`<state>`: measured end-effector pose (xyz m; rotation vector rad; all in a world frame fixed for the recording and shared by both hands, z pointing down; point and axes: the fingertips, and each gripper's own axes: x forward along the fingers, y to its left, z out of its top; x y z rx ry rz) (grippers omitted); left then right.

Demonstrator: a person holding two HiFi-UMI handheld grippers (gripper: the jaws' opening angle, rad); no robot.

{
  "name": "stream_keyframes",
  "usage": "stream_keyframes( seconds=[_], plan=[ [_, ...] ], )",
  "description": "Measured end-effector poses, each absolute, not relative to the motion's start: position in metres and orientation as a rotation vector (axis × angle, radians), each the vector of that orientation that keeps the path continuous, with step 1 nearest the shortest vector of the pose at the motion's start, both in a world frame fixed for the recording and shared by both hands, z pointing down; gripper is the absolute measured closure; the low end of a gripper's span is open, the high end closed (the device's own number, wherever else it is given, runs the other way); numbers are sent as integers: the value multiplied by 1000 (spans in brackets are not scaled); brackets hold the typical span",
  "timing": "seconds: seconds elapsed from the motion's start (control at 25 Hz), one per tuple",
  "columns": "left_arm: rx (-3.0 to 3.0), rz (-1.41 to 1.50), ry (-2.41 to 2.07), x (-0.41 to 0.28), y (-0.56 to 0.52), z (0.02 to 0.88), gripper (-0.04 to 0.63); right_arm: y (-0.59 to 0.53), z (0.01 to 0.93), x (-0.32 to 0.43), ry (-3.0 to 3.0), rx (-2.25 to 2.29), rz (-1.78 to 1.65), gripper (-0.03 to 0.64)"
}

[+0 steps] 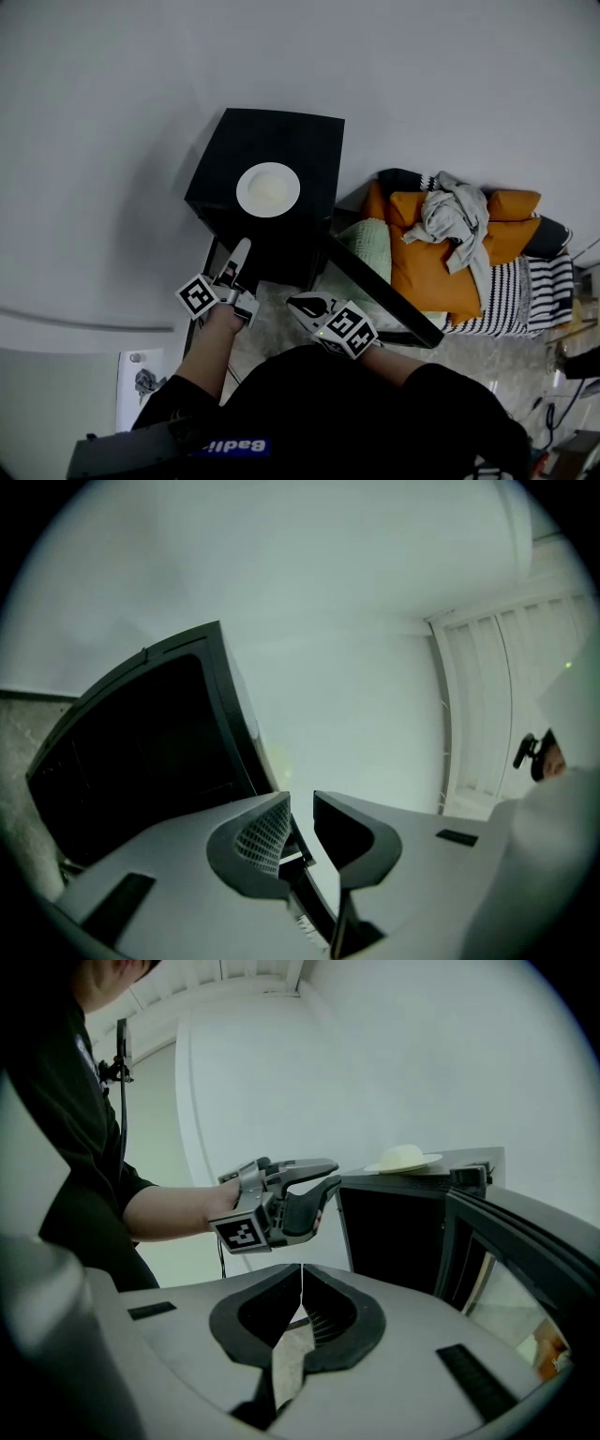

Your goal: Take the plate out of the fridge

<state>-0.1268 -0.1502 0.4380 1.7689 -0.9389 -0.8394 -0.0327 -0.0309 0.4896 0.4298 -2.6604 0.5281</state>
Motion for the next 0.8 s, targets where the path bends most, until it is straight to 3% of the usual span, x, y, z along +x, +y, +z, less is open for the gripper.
stream_keyframes(
  seconds=[0.4,0.8],
  plan=[
    [2177,-374,-1065,-93,-63,446,531,-26,490,-47,-2669,375,533,604],
    [2408,-127,-1129,-75,-19,449,532,-11,485,-62,-2673,311,492,604]
  ],
)
